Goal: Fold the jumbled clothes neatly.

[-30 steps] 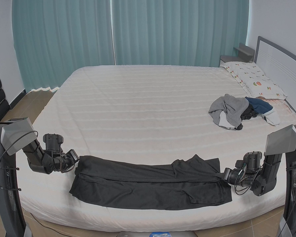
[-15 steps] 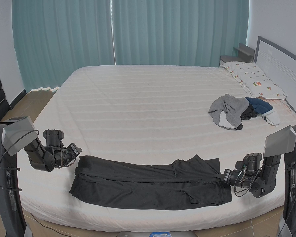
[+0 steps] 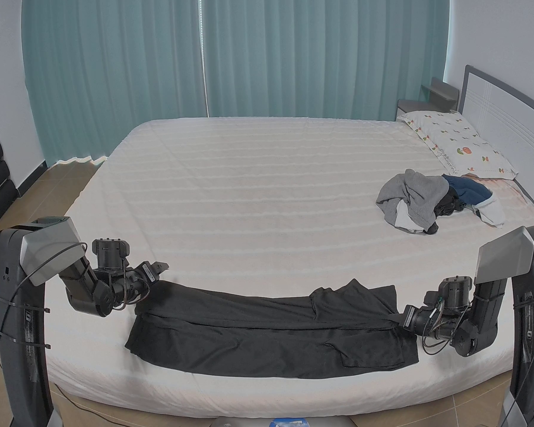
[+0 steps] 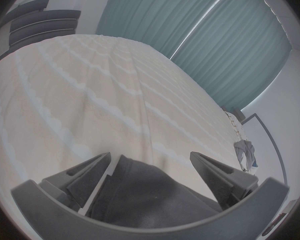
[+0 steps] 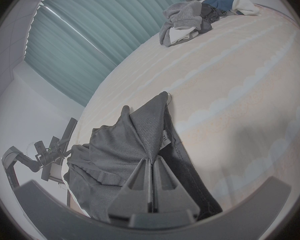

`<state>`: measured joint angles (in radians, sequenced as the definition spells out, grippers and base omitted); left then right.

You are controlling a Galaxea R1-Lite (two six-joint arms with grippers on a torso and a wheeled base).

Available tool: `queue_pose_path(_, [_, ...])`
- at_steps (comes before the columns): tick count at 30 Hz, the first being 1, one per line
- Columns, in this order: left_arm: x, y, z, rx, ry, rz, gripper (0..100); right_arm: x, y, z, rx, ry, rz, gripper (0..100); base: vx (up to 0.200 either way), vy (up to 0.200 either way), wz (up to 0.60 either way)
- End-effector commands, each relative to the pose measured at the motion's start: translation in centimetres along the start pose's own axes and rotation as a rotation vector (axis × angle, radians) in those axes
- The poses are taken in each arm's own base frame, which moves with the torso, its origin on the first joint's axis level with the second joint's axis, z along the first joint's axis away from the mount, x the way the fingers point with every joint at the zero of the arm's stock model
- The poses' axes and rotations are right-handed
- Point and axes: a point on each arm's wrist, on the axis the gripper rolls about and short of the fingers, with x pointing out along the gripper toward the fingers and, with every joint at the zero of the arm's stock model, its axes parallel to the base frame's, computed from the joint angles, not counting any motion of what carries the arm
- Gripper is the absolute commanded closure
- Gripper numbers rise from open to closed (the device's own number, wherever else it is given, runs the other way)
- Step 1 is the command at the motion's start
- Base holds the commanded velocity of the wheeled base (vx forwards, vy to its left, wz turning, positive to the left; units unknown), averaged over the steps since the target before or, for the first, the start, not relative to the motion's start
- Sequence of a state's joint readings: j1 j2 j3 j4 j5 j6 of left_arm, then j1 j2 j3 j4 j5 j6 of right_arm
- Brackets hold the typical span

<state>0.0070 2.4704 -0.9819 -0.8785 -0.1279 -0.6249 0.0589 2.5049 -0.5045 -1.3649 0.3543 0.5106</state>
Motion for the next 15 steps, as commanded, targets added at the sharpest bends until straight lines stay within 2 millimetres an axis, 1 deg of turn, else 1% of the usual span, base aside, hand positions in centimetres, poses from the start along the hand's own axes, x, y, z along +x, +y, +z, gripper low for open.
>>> queue_pose_path(1, [0.42,0.47,-1.15,0.02,0.031,0.016,100,0.02,-0.04,-0.02,0.002,0.001,-0.001,100,0.0,0.0,0.0])
queue_pose_path(4, [0.39,0.5,-1.09,0.023,0.014,0.04,100,0.02,-0.04,-0.01,0.003,-0.001,0.0,100,0.0,0.0,0.0])
queue_pose_path(9, [0.05,1.01,-1.26,0.014,-0.031,0.133,100,0.02,0.01,0.07,0.005,-0.008,0.004,100,0.0,0.0,0.0])
queue_pose_path(15, [-0.37,1.26,-1.65,-0.001,-0.052,0.164,100,-0.55,-0.31,0.04,0.015,-0.016,-0.008,100,0.0,0.0,0.0])
